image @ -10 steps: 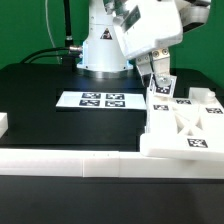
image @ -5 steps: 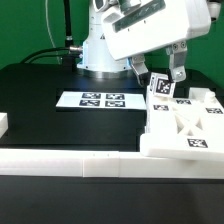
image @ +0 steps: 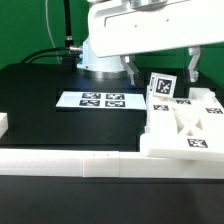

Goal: Assemble chair

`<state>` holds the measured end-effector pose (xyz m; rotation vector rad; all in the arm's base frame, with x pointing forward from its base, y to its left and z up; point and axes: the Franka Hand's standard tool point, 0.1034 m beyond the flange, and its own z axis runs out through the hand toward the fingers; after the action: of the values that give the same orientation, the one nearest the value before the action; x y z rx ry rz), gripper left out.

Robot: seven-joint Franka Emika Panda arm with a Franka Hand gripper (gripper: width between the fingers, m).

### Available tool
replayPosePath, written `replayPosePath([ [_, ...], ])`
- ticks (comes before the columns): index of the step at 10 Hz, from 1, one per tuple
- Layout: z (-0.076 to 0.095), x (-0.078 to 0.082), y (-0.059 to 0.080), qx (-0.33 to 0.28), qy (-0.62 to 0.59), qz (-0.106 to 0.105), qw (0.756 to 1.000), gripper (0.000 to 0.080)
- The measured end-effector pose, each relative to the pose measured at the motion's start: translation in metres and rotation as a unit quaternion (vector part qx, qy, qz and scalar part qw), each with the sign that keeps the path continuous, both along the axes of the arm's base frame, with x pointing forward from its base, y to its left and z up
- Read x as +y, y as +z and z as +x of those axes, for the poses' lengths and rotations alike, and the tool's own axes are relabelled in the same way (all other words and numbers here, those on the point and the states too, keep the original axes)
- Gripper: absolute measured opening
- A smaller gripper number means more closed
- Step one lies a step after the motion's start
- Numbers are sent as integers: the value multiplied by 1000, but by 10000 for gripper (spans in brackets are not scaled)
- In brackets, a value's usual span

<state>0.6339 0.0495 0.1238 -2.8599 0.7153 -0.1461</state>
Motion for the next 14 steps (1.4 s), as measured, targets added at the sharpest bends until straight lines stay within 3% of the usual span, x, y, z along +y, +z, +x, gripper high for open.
replayPosePath([
  [4, -1, -2, -3, -18, 133, -23, 991, 649],
  [6, -3, -6, -7, -28, 236, -48, 970, 649],
  [7, -3, -6, -7, -30, 253, -51, 966, 649],
  [9, -3, -6, -8, -31, 262, -51, 963, 378],
  [10, -3, -6, -8, -31, 262, -51, 963, 378],
  [11, -3, -6, -8, -31, 262, -51, 963, 267],
  [14, -3, -6, -8, -29, 246, -49, 967, 267],
])
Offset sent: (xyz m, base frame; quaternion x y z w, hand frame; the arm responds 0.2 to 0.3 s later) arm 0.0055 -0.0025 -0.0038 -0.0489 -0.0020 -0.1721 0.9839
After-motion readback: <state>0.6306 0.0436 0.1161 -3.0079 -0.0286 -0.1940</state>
